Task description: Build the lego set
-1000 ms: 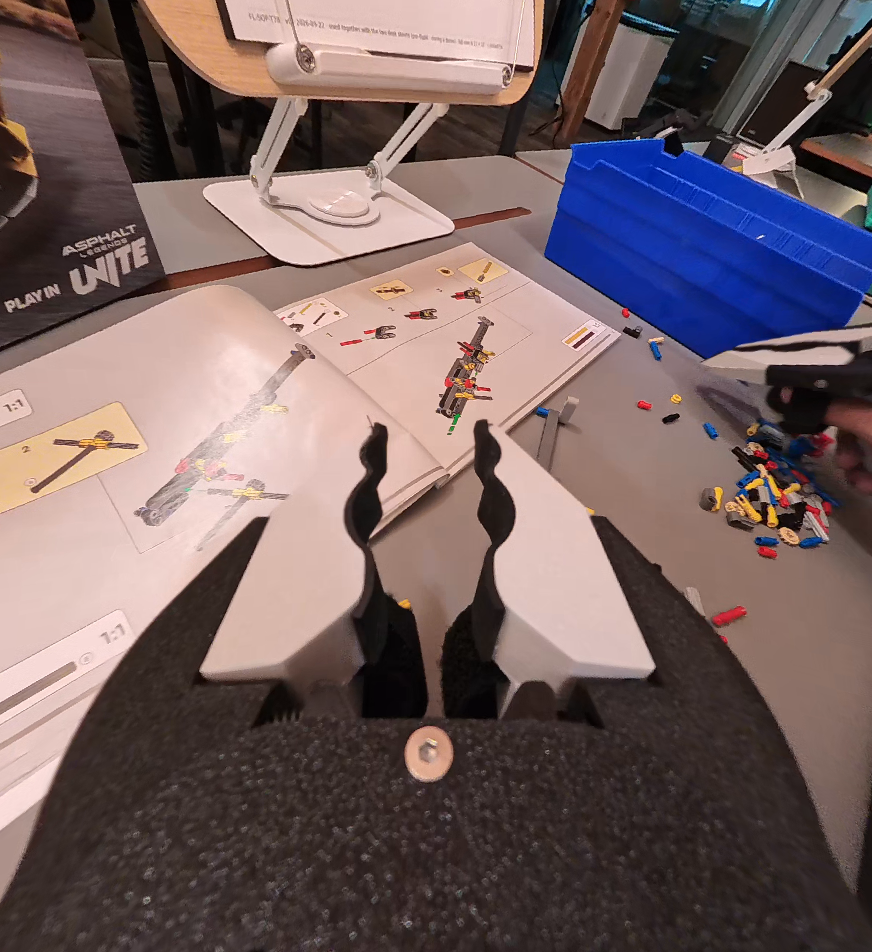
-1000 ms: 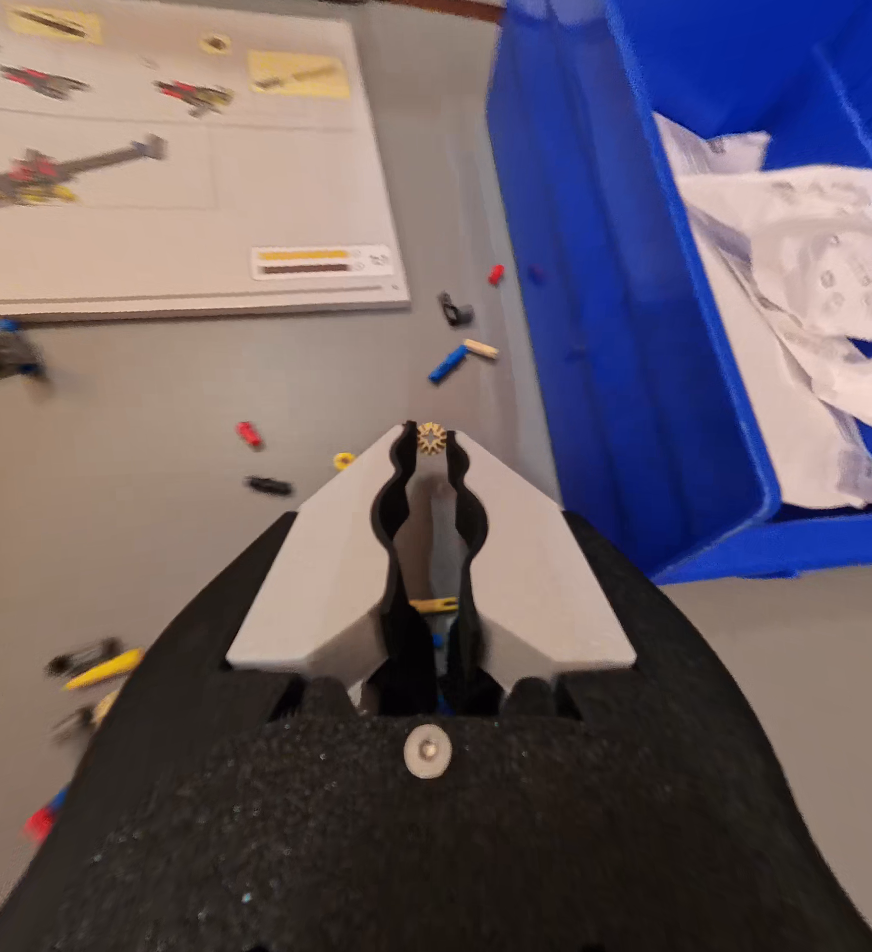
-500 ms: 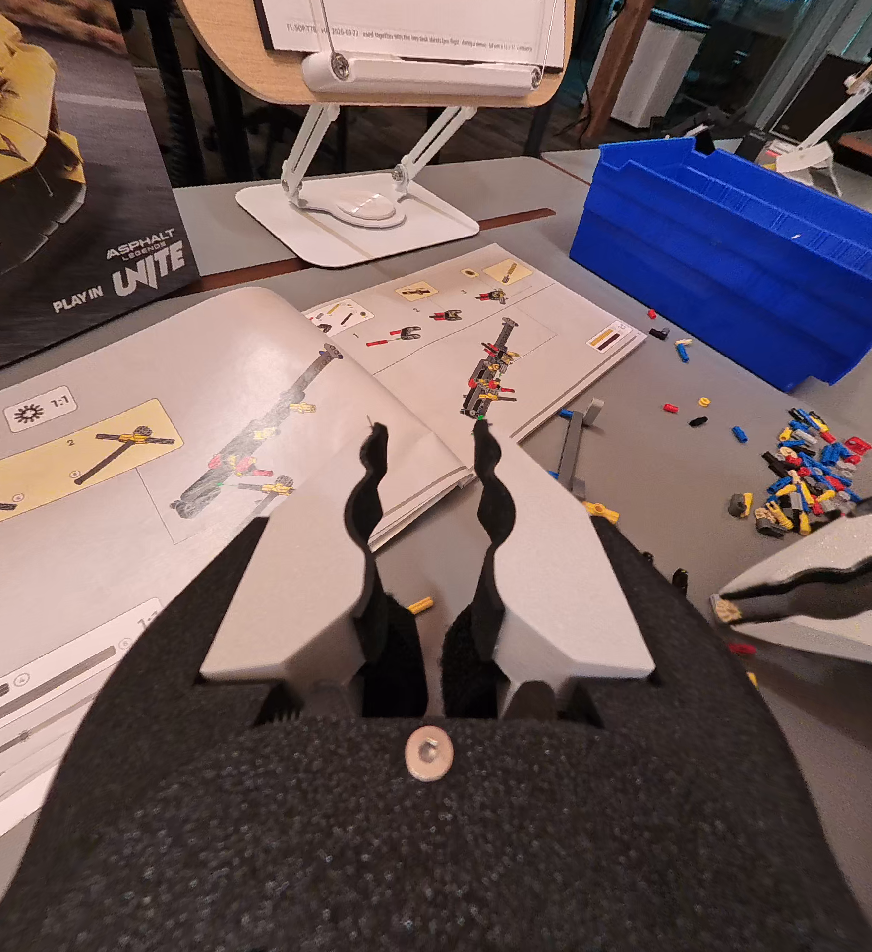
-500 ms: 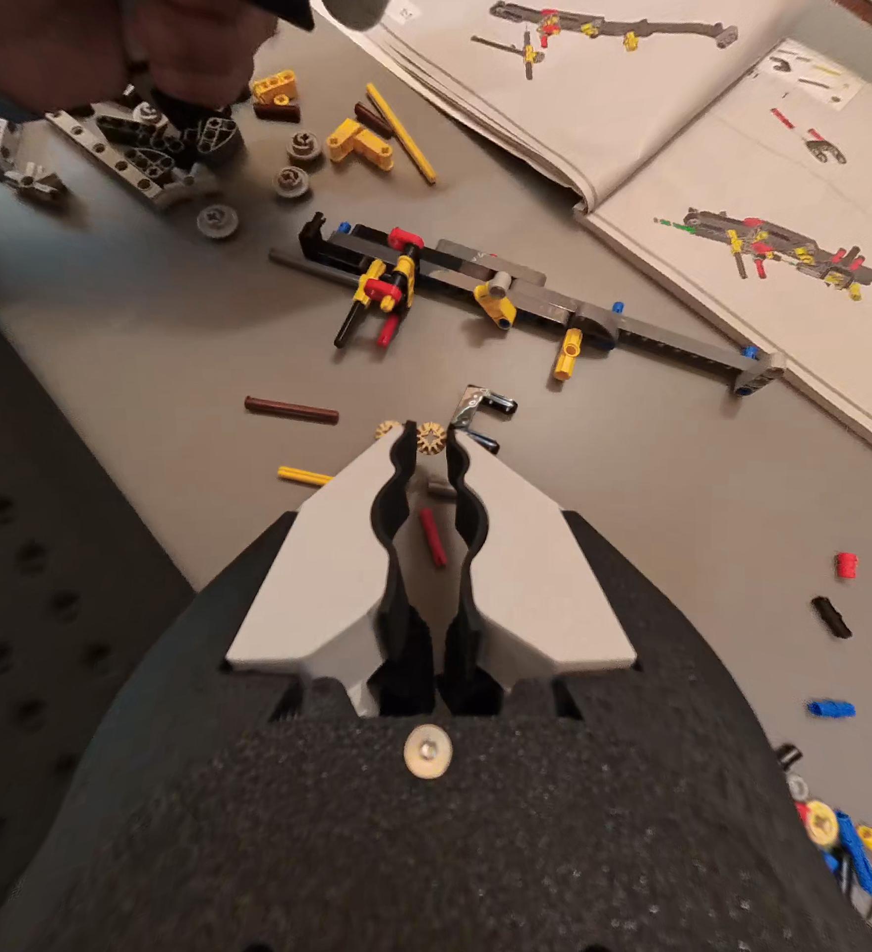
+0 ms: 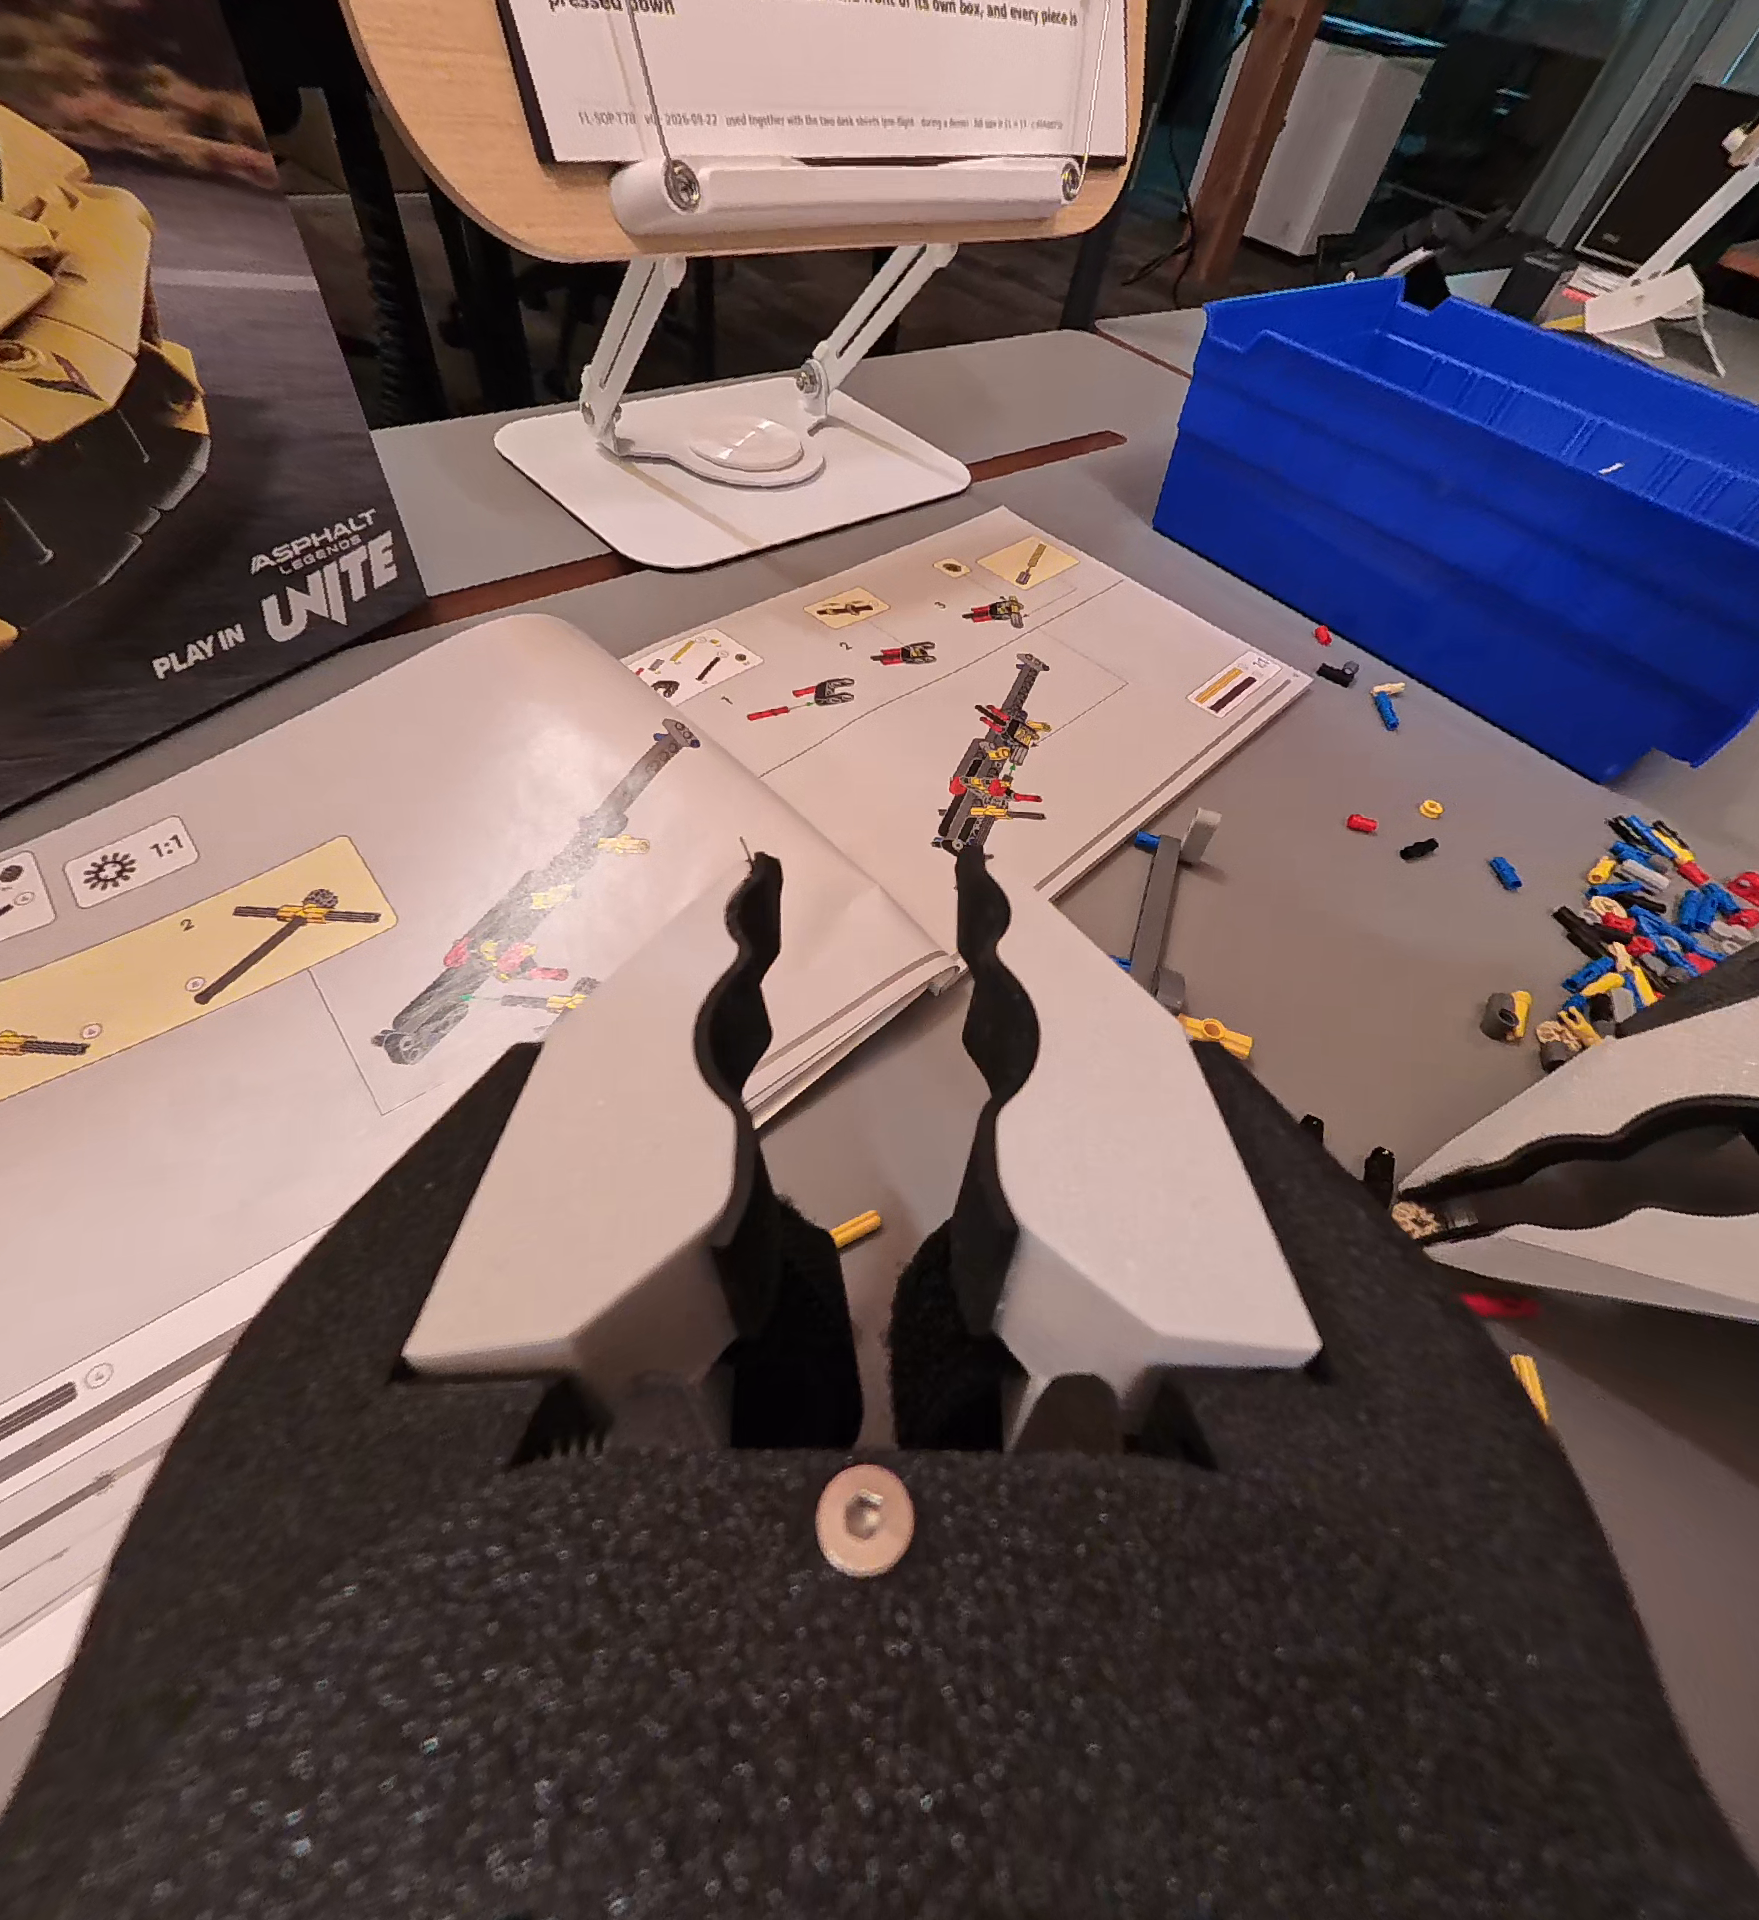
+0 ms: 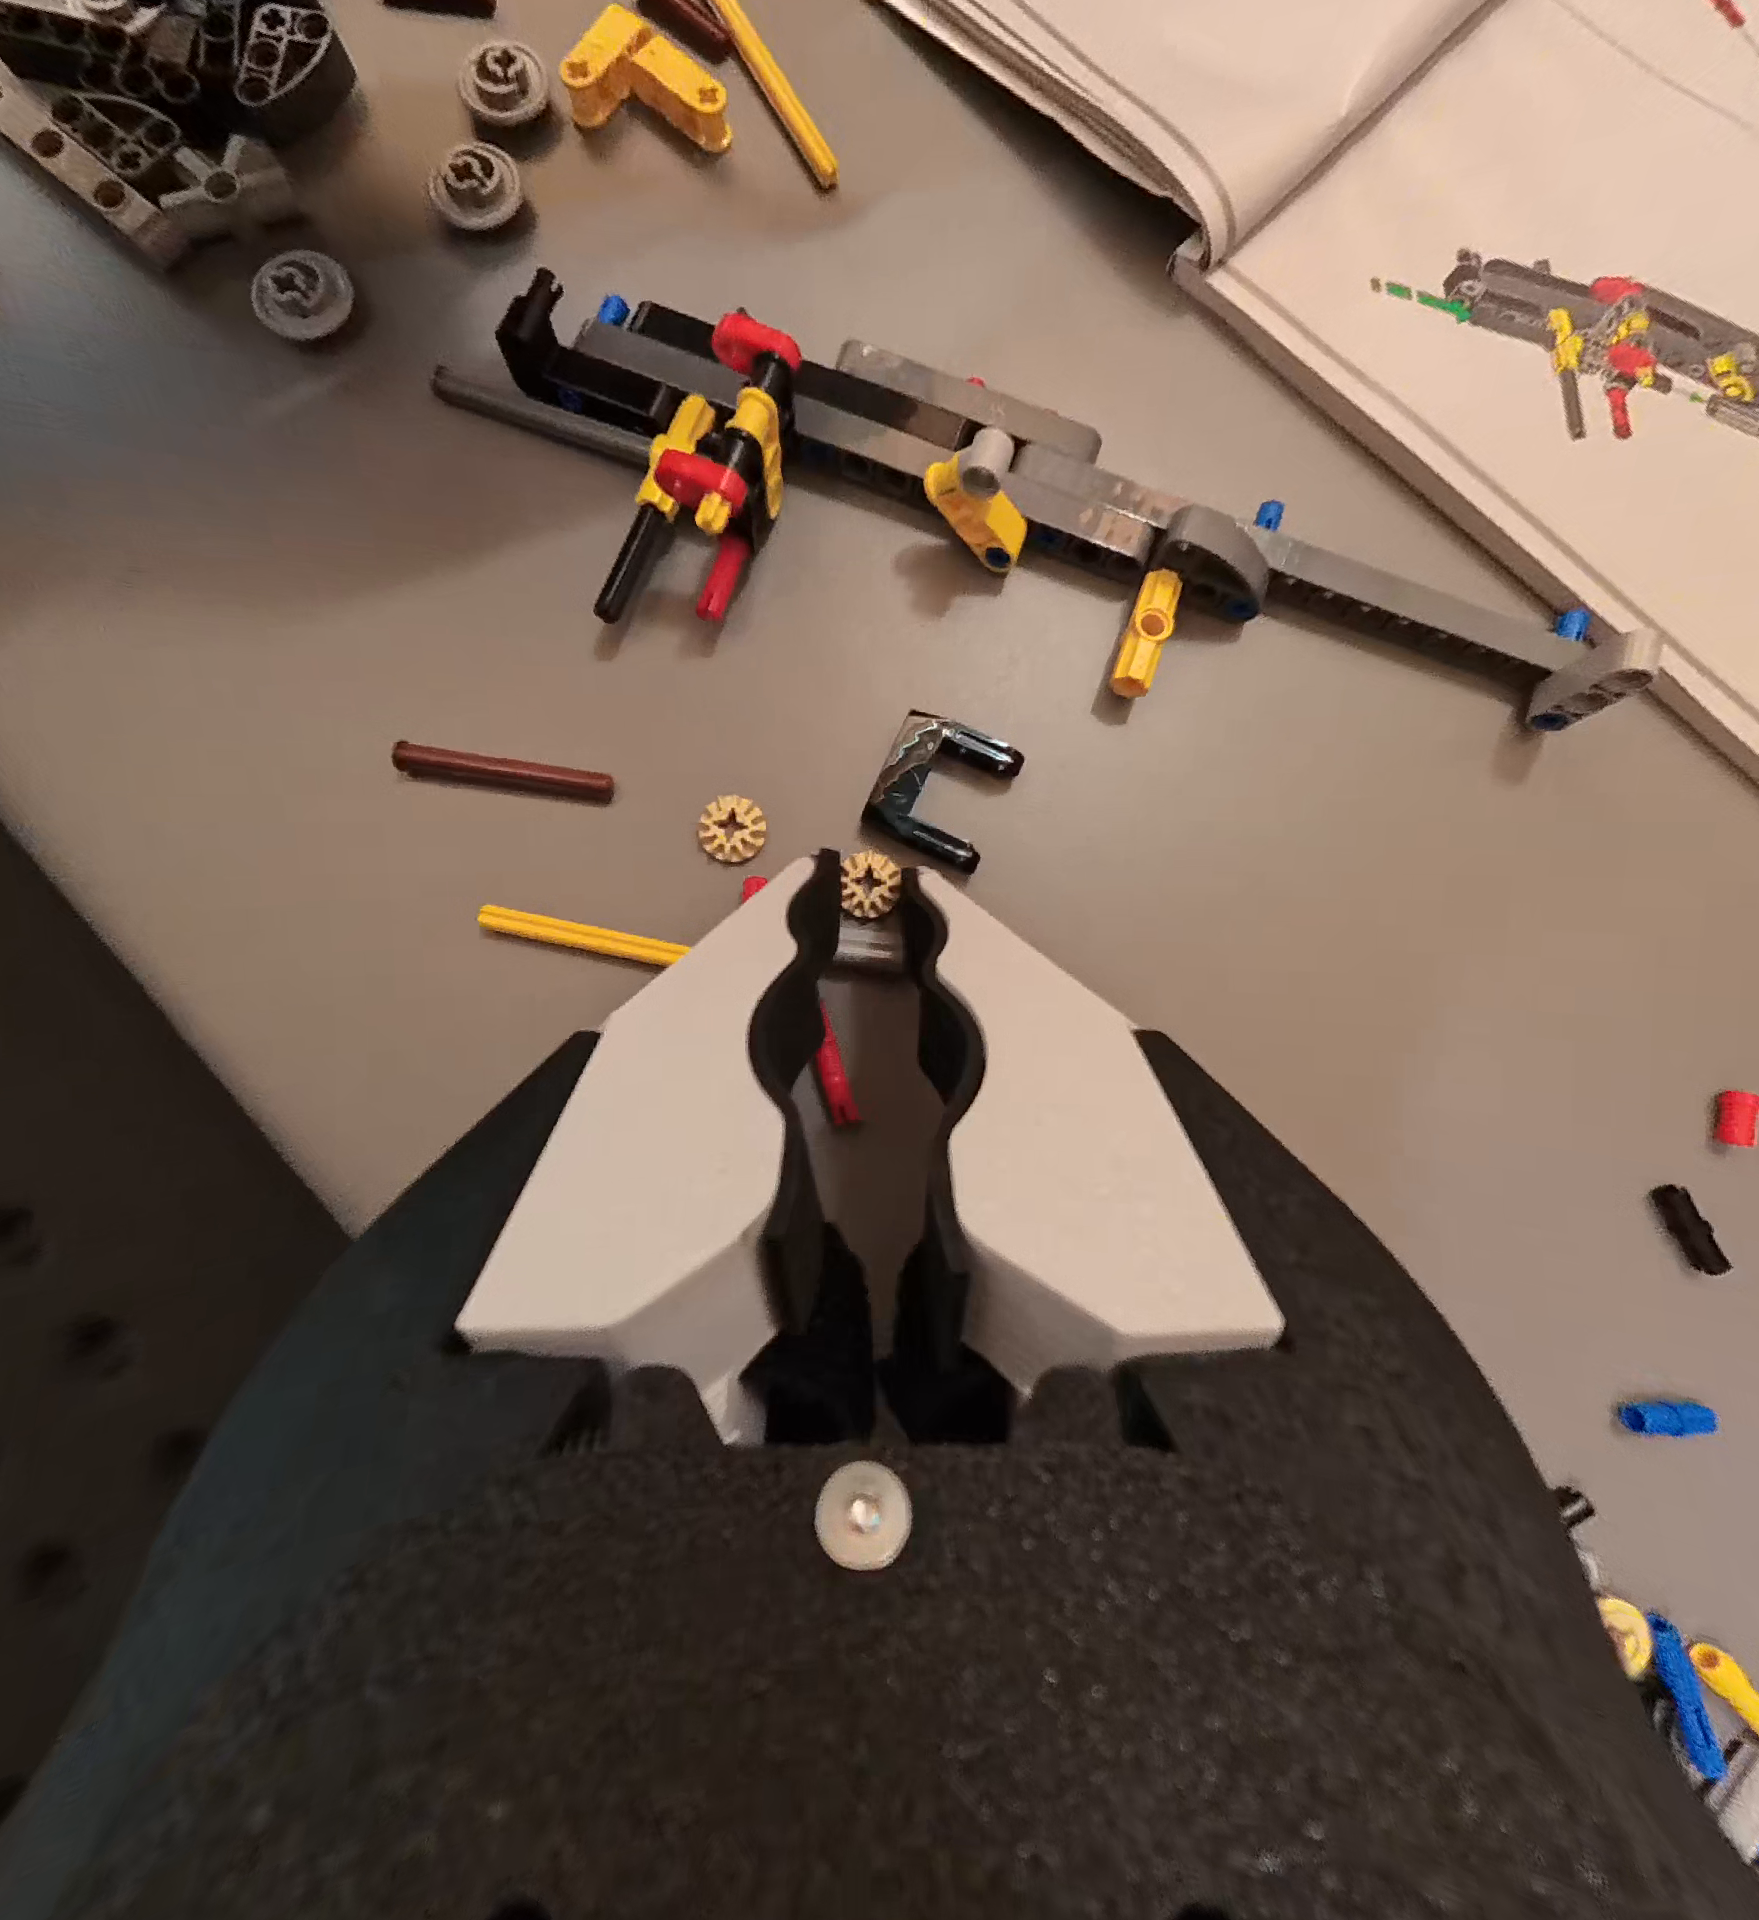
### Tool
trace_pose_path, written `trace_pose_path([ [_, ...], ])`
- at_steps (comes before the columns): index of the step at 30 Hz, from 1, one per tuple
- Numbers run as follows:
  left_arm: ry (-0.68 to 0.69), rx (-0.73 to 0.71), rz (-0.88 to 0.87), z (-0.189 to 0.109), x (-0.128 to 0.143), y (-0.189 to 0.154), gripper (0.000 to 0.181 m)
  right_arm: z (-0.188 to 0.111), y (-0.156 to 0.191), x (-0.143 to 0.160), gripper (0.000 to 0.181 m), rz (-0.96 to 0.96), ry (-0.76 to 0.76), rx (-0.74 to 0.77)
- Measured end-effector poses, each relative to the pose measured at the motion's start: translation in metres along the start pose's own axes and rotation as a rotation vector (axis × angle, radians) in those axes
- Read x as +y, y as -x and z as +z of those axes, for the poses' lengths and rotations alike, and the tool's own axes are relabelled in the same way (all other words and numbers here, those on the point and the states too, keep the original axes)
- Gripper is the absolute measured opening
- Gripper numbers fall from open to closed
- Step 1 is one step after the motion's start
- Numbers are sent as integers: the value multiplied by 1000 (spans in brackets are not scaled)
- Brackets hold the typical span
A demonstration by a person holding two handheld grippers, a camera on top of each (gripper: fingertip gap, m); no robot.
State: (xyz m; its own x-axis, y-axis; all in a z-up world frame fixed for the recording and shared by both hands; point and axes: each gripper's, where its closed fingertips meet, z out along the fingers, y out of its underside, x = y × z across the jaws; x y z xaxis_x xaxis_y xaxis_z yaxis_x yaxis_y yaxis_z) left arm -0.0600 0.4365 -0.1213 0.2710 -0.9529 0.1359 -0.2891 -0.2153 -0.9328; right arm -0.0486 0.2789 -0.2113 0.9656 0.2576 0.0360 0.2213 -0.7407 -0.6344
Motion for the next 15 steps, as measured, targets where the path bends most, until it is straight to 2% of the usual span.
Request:
trace_pose_path([
  [5, 4, 6, -5, 1, 1, -1, 32, 0, 1, 0, 11, 0, -6, -4],
  [8, 9, 7, -1, 2, 2, -1, 32, -5, -1, -5, 18, 1, -53, 2],
  [12, 19, 16, 1, 2, 4, -3, 32, -37, -35, -22, 21, -45, -241, 165],
  [15, 11, 24, -1, 1, 2, -5, 32, -57, -80, -15, 16, 78, -311, 317],
])
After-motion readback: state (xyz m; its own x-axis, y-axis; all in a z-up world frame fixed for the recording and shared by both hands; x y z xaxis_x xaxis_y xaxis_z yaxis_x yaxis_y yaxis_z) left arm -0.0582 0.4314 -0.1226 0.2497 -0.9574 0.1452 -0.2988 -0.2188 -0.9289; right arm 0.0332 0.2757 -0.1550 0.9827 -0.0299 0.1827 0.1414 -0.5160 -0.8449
